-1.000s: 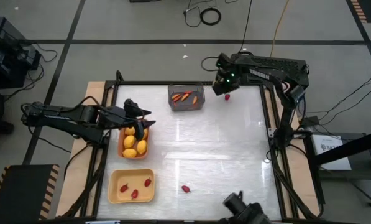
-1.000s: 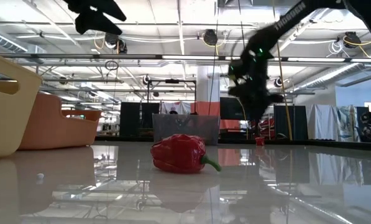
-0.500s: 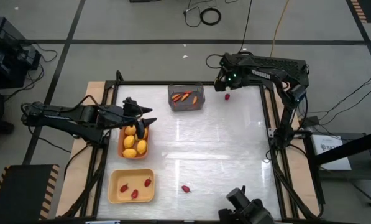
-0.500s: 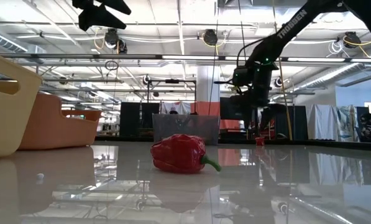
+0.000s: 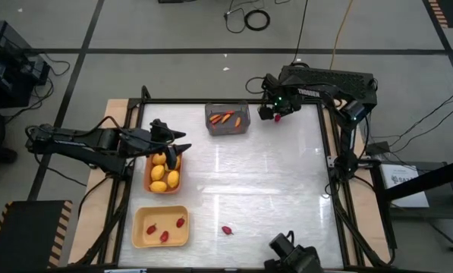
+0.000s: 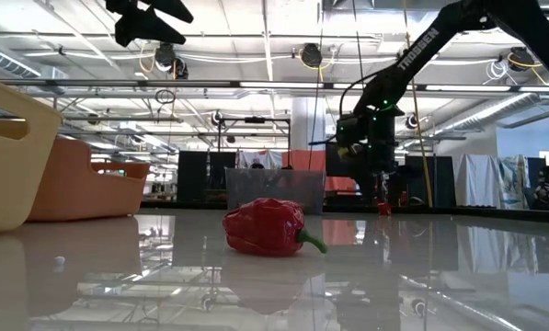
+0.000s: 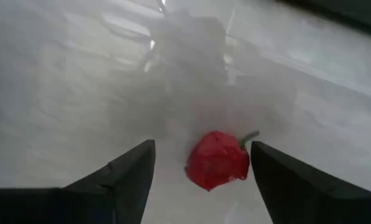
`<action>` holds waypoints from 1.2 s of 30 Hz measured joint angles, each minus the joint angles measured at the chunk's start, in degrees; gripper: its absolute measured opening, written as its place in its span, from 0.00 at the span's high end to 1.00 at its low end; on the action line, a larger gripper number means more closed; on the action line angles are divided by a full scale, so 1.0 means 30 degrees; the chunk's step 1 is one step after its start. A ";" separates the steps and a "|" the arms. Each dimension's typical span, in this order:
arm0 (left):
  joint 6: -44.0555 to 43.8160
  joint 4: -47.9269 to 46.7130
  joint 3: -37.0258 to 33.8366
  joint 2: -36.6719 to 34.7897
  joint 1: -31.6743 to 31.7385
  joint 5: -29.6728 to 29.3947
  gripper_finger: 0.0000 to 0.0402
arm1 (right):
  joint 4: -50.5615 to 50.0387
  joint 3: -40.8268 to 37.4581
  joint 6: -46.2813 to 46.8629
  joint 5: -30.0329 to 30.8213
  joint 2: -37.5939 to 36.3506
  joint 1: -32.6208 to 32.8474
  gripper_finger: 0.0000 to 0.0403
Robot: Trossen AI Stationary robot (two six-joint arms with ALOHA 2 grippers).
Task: Sort produce into baskets
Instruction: Put the red bell pepper into the yellow bin
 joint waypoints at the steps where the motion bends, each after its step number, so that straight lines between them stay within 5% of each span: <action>1: 0.0000 0.0000 0.0000 0.0000 0.0000 0.0000 0.40 | -0.0083 0.0000 -0.0002 0.0028 0.0116 0.0000 0.38; 19: 0.0022 -0.0051 0.0000 0.0000 0.0000 0.0015 0.40 | -0.0560 0.0000 -0.1482 0.0489 0.0405 0.0198 0.77; 28: 0.0907 -0.0132 0.0000 0.0001 0.0000 0.0022 0.40 | -0.2130 0.0000 -0.1849 0.0240 -0.1082 0.1660 0.75; 36: 0.2030 -0.0731 0.0007 0.0007 0.0015 -0.0003 0.40 | -0.2352 0.0000 -0.2404 -0.1730 -0.3893 0.6499 0.75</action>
